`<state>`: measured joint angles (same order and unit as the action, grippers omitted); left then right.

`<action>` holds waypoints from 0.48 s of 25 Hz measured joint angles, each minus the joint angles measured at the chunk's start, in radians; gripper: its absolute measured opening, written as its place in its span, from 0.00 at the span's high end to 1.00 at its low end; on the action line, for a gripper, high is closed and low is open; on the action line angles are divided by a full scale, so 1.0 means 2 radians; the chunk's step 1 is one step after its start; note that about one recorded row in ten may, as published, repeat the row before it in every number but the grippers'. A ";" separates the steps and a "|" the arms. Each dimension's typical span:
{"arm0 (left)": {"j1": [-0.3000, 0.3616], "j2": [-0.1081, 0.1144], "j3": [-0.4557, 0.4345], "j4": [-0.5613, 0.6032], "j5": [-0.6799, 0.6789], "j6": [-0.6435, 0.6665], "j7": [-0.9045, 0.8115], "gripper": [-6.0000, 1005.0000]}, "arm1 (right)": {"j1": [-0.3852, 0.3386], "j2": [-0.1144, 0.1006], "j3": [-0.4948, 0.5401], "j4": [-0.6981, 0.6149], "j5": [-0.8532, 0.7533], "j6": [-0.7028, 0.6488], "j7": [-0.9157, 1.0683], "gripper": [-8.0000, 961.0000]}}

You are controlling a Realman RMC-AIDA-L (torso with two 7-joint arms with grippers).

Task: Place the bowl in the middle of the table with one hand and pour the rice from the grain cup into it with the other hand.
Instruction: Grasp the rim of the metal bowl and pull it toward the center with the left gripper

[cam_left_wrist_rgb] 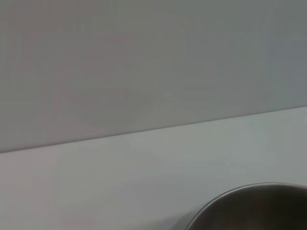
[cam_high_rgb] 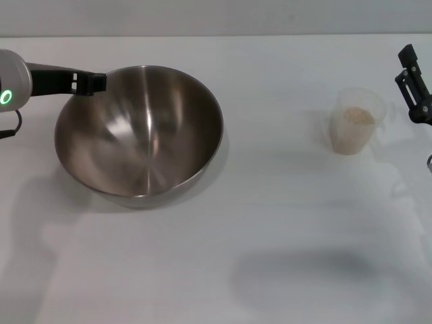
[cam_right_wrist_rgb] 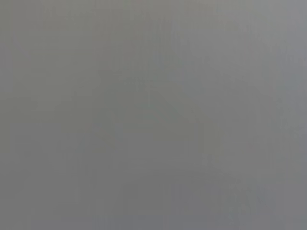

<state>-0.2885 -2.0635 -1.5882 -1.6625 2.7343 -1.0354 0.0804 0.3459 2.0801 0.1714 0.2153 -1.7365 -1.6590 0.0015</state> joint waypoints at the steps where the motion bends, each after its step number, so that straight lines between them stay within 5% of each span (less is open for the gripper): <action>1: 0.000 0.000 0.000 0.000 0.000 0.000 0.000 0.47 | 0.000 0.000 0.000 0.000 0.000 0.000 0.000 0.28; 12: -0.046 -0.001 -0.033 0.107 0.020 0.027 0.014 0.47 | -0.002 0.000 0.000 -0.002 0.000 -0.006 0.000 0.28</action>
<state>-0.3814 -2.0645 -1.6536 -1.4495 2.7745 -0.9817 0.1090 0.3427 2.0801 0.1719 0.2113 -1.7365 -1.6701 0.0006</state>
